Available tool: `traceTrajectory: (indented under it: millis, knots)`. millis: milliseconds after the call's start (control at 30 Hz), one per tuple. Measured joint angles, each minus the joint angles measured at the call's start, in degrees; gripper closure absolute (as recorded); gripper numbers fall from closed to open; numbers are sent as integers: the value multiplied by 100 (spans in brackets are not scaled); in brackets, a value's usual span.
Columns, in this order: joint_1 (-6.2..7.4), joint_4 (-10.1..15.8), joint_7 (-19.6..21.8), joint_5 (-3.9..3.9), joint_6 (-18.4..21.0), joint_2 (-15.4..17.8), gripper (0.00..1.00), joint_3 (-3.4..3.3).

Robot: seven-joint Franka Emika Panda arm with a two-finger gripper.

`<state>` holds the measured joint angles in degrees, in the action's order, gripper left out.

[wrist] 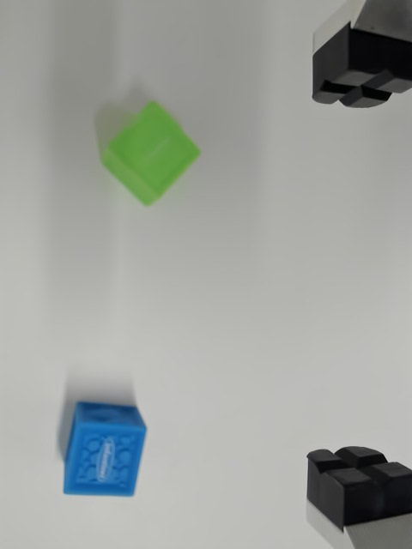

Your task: Stack cube

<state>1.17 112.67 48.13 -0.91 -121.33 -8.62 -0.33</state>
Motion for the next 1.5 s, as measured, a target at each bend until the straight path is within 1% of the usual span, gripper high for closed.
traceTrajectory:
  millis: [467,867,1233,1500]
  knots:
    - [159,37,296,6,-281,-244,0,30]
    - [354,42,643,17,-588,-556,0,55]
    - [583,-19,1024,35,-912,-950,0,62]
    - [763,-129,1314,44,-1134,-1284,0,63]
